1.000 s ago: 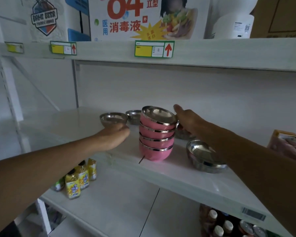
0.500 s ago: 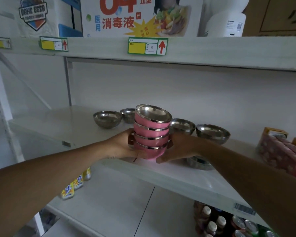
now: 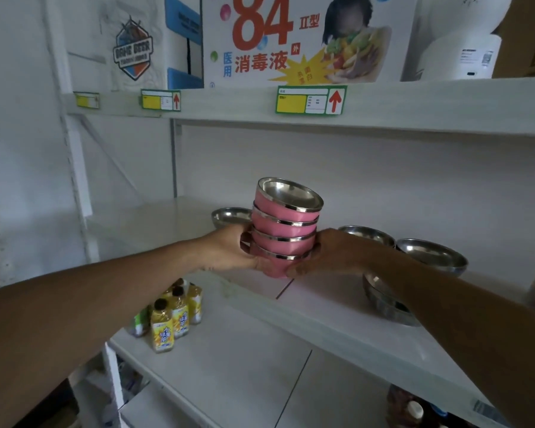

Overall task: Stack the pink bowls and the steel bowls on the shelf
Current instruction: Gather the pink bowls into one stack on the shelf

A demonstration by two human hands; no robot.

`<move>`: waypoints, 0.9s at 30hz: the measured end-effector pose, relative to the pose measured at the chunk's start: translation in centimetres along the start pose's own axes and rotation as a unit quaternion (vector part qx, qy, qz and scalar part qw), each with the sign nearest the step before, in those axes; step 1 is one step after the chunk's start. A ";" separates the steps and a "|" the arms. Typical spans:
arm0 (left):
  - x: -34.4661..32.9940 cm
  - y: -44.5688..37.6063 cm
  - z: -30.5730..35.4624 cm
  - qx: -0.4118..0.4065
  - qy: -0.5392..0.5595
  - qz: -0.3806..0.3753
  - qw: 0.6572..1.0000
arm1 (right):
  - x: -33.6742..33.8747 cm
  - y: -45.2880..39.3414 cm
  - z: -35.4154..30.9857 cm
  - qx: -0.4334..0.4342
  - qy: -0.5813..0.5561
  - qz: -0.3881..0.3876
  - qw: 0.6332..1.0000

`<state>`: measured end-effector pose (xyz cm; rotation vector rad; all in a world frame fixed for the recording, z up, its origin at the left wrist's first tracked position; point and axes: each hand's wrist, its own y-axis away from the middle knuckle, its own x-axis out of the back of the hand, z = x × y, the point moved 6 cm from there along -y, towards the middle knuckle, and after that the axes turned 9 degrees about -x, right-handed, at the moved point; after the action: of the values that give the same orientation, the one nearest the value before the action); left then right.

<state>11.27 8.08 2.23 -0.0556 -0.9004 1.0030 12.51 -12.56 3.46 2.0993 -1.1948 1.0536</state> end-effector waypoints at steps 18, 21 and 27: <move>11.0 14.1 -3.0 0.189 -0.021 0.140 0.972 | -9.6 -10.0 -10.8 0.162 -0.101 -0.072 0.979; 13.3 15.7 -3.7 0.188 -0.018 0.129 0.974 | -11.1 -11.5 -12.9 0.150 -0.100 -0.080 0.980; 17.7 17.2 -7.3 0.178 -0.021 0.125 0.976 | -13.6 -15.2 -15.5 0.142 -0.104 -0.079 0.981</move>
<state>8.01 33.57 1.18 0.1598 -0.7507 1.3926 15.61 12.70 0.55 2.5311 -0.9964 1.0003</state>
